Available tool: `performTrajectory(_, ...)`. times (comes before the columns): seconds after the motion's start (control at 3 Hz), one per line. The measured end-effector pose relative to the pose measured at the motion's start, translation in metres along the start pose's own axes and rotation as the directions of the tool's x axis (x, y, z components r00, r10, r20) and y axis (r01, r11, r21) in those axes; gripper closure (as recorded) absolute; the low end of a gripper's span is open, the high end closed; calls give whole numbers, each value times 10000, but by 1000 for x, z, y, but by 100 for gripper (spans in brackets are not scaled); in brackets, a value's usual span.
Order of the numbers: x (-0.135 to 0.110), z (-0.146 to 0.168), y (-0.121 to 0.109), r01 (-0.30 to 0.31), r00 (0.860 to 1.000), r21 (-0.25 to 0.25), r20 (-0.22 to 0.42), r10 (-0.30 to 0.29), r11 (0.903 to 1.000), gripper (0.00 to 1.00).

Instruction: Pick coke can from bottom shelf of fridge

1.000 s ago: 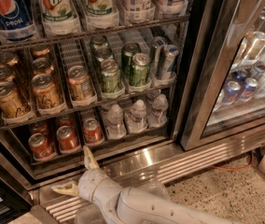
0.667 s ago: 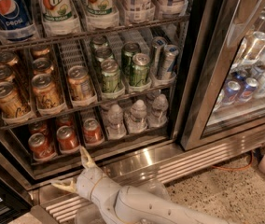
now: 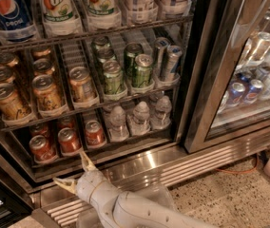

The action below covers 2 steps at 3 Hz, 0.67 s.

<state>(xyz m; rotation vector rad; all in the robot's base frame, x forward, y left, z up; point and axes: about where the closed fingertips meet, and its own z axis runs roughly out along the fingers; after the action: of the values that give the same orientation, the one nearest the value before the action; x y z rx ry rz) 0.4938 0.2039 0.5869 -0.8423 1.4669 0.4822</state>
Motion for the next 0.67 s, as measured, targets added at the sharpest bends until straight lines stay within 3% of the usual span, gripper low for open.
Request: performTrajectory(0.67,17,11,-15,18,9997,875,-252,4,9962,26)
